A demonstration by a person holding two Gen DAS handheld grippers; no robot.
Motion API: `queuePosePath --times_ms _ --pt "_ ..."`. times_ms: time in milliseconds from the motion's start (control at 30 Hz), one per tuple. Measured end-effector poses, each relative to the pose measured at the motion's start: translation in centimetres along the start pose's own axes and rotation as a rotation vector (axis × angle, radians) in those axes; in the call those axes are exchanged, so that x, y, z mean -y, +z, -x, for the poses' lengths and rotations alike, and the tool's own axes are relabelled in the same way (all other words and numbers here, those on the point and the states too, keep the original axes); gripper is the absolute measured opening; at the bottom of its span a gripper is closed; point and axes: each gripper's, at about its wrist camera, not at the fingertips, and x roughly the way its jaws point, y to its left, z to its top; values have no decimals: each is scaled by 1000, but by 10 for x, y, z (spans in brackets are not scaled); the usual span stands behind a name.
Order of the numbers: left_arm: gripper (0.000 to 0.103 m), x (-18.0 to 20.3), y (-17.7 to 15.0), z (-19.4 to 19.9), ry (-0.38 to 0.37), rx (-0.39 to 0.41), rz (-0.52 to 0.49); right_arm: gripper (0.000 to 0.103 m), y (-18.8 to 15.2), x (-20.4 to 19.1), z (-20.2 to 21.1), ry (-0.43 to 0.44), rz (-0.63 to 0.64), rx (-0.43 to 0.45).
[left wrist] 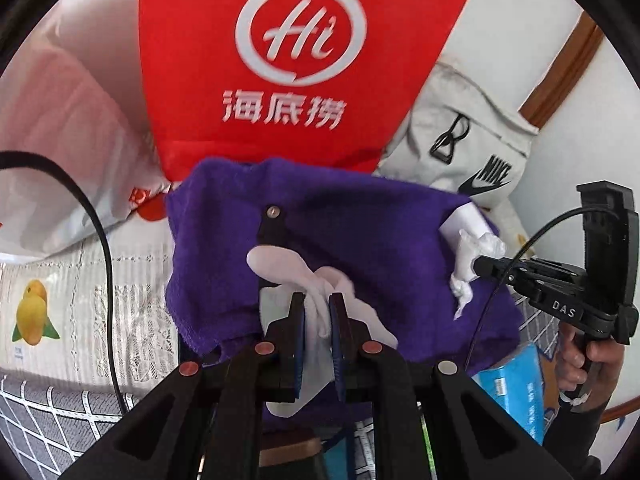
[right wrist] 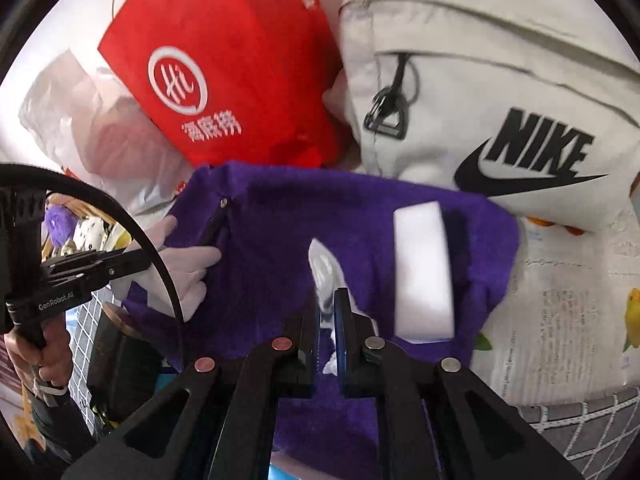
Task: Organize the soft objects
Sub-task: 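Carry the white glove with the left gripper onto the purple towel while the right carries a white tissue there, then open both grippers to drop the glove and tissue on the towel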
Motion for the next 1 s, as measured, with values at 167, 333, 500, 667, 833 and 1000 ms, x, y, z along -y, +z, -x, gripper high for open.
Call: queuePosePath --times_ms 167,333,500,667,833,1000 --pt "12 -5 1 -13 33 -29 10 9 -4 -6 -14 3 26 -30" --pt "33 0 1 -17 64 -54 -8 44 -3 -6 -15 13 27 -35" --pt "58 7 4 -3 103 8 -21 45 -2 -9 -1 28 43 6" --pt "58 3 7 11 98 28 -2 46 1 -12 10 32 48 35" --pt "58 4 10 26 107 49 19 46 3 -22 22 49 53 59" --pt "59 7 10 46 110 89 15 50 0 -43 35 52 104 92"
